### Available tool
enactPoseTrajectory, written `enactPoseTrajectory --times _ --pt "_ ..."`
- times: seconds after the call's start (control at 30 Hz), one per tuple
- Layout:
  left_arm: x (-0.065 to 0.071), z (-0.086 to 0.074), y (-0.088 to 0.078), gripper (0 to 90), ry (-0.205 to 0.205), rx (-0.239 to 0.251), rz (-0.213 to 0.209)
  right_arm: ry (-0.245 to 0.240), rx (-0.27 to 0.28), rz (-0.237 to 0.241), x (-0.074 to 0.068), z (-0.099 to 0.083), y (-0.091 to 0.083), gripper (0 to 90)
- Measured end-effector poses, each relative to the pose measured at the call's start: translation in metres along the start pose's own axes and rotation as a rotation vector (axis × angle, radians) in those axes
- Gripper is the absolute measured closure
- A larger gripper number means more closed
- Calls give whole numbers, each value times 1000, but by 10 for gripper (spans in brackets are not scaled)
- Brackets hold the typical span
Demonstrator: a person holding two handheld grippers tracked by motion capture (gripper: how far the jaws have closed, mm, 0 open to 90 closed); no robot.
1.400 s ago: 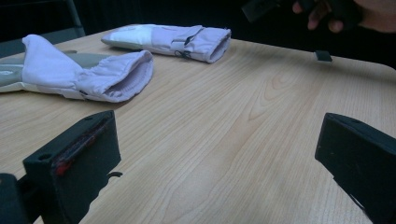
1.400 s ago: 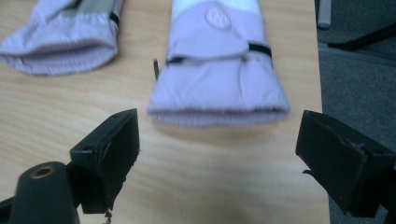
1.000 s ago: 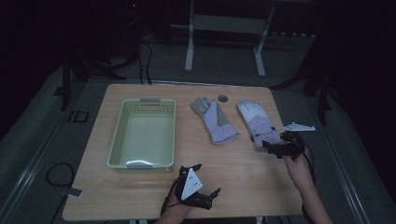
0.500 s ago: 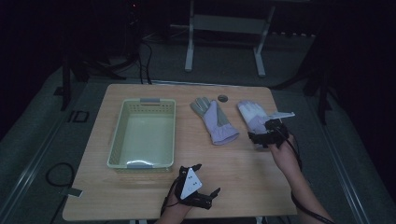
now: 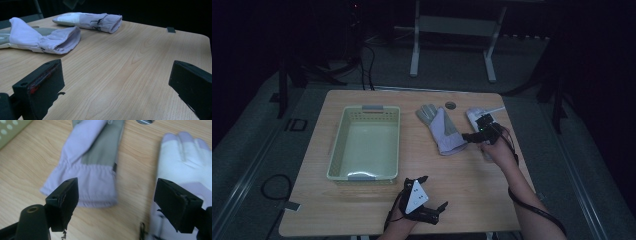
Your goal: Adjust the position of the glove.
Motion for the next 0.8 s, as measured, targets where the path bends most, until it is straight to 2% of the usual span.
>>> enactPoseTrajectory --times 0.13,0.23,0.37,0.47,0.6,0.67,0.8 --pt "0 0 0 2 1 1 -1 26 -12 40 -6 10 13 248" --pt "0 0 0 2 -1 -2 -5 33 -33 44 -10 16 22 286" --pt "0 0 0 2 2 -1 -7 19 -31 67 -15 27 34 319" --pt "0 0 0 2 0 -1 -11 41 -37 80 -19 34 42 329" --pt "0 0 -1 2 0 -1 -13 64 -70 81 -24 42 54 339" --pt "0 0 -1 2 -1 -1 -13 61 -80 64 -27 46 60 353" --pt "0 0 -1 1 -1 -1 -15 52 -105 58 -31 53 72 353"
Point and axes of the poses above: each handheld gripper's, and its own axes: y roughly forward along the jaws, z roughly out of its top, x roughly to its right, the point moved 1 cm from there along y, roughly forward along the jaws, and after that the axes turned 7 degrees about y, right-handed, at the moved point
